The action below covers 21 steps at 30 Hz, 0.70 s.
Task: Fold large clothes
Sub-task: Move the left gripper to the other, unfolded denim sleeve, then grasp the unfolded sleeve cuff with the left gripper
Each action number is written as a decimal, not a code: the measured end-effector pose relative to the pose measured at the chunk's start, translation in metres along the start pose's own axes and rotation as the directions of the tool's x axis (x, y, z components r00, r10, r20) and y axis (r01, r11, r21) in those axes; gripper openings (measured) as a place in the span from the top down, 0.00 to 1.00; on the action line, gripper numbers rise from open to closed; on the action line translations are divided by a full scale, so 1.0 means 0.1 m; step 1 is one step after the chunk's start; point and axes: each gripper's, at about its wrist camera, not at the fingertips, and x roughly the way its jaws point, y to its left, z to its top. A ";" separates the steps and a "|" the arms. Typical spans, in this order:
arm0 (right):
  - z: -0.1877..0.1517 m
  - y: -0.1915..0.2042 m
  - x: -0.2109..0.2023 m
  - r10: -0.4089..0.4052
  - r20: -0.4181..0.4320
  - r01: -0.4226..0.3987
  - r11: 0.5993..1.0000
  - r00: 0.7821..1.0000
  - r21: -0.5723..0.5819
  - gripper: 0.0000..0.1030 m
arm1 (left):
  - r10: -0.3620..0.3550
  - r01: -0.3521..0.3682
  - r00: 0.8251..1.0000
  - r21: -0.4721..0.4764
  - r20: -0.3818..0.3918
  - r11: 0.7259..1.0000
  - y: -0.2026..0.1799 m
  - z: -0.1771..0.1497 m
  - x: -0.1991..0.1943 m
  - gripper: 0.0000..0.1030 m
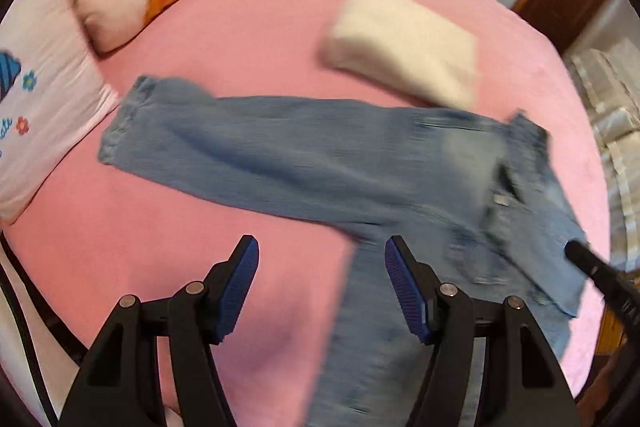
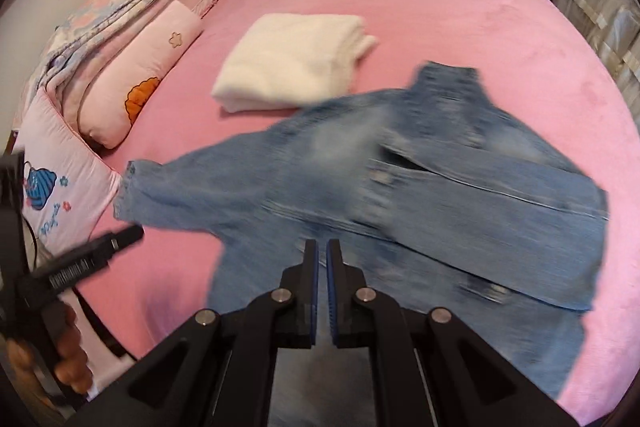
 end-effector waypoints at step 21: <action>0.18 2.21 1.52 0.030 -0.189 -0.079 0.963 0.982 -0.258 0.96 | -0.207 0.179 0.978 -0.534 0.008 0.826 2.40 0.31 1.40 0.38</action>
